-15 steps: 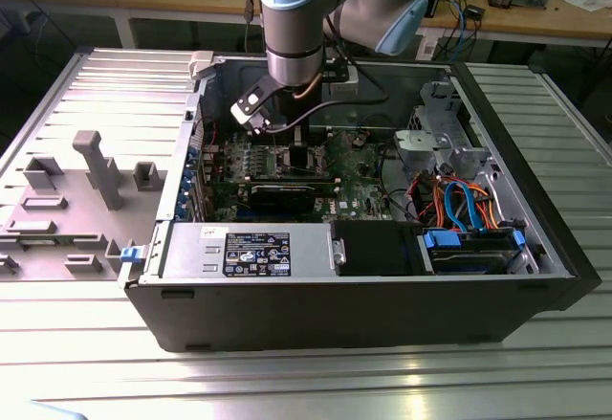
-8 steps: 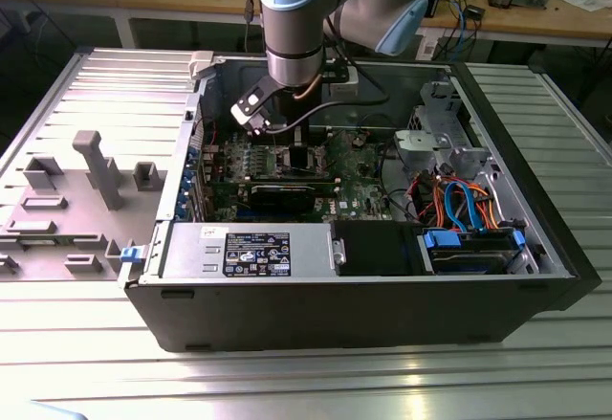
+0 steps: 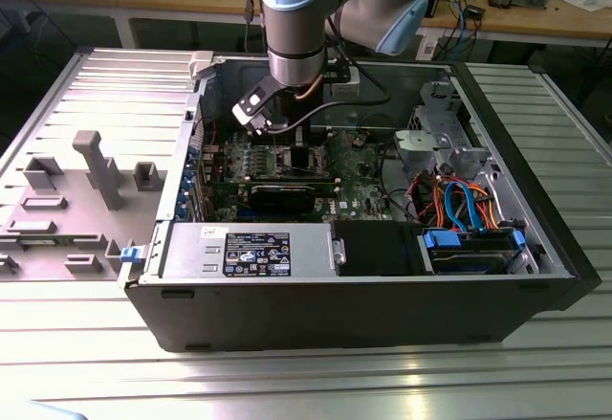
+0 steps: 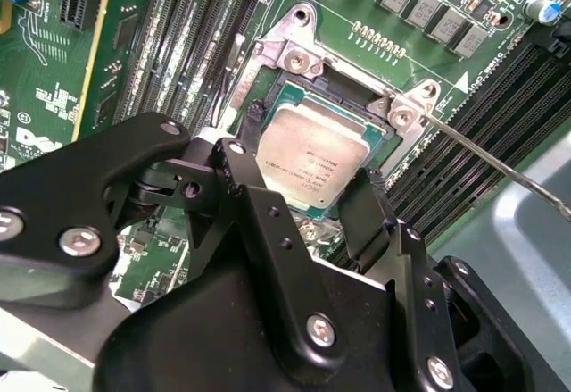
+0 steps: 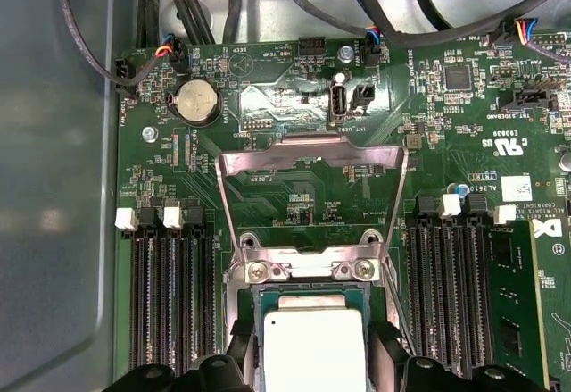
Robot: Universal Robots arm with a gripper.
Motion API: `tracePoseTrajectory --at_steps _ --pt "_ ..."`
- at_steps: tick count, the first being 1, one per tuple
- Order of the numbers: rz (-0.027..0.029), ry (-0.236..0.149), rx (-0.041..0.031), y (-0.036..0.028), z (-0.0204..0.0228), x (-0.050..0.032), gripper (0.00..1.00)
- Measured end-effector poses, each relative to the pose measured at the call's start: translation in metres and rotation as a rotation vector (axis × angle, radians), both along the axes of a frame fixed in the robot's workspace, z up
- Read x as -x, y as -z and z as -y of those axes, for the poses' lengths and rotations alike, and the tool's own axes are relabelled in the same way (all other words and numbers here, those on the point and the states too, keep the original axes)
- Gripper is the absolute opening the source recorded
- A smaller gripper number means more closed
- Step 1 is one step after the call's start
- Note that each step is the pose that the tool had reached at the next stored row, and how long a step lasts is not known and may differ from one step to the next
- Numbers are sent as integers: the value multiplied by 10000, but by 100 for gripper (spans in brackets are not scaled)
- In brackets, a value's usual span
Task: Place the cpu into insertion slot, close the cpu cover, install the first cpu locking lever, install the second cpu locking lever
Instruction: 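Place the cpu into insertion slot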
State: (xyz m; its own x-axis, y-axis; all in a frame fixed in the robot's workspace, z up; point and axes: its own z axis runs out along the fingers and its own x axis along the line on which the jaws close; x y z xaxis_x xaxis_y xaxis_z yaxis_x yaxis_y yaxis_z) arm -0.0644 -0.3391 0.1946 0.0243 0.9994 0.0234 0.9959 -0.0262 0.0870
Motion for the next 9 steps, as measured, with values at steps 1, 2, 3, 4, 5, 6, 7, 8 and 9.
tracePoseTrajectory --at_steps 1,2,3,4,5,6,7,8,9 --pt "0 -1 0 0 0 0 60" --pt "0 -1 1 0 0 0 60" --pt "-4 -1 10 -2 1 0 59" --pt "-5 -1 11 -3 2 1 59" --pt "-6 -1 9 -3 2 1 59" --pt "-4 -2 6 -2 1 1 57" --pt "-3 -2 3 -1 1 0 56" --pt "-2 -3 3 -1 1 0 56" --pt "-2 -2 3 -1 1 0 56"
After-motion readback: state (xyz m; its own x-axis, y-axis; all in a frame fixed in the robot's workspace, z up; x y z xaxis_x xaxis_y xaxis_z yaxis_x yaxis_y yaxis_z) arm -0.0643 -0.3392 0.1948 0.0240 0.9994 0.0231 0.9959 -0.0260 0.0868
